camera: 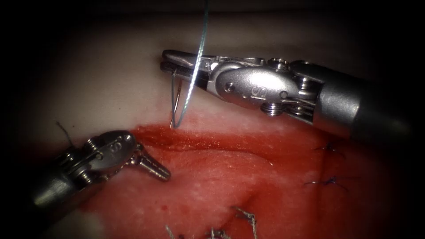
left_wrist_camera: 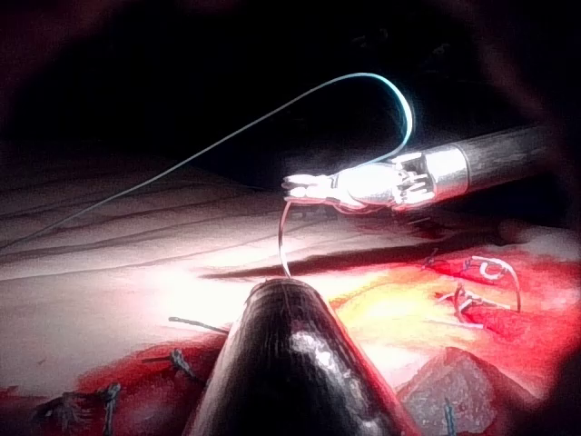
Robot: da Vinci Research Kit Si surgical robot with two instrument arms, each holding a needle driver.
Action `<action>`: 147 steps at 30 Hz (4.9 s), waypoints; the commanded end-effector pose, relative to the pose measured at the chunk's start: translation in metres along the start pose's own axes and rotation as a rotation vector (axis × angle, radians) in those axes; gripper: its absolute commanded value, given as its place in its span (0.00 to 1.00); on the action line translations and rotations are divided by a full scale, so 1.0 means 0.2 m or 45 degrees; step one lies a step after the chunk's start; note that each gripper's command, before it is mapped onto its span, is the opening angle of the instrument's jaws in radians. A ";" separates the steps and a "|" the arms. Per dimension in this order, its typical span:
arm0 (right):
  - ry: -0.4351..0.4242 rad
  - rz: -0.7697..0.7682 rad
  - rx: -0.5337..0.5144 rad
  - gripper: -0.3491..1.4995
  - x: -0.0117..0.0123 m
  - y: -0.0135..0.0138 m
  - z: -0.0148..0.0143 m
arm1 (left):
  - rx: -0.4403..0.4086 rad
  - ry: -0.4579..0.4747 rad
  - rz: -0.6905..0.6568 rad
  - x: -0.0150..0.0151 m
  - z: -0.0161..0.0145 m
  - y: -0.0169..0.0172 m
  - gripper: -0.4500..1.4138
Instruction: Wound Closure
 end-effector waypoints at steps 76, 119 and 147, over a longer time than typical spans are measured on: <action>0.061 -0.069 -0.158 0.00 -0.003 0.003 0.014 | 0.008 -0.137 -0.185 -0.003 -0.008 -0.002 0.00; 0.079 0.621 -0.116 0.00 -0.002 0.006 0.012 | 0.031 -0.193 -0.204 -0.006 -0.009 -0.005 0.00; 0.103 1.403 -0.080 0.00 0.012 0.015 0.007 | -0.306 0.025 -0.699 -0.001 -0.041 -0.012 0.27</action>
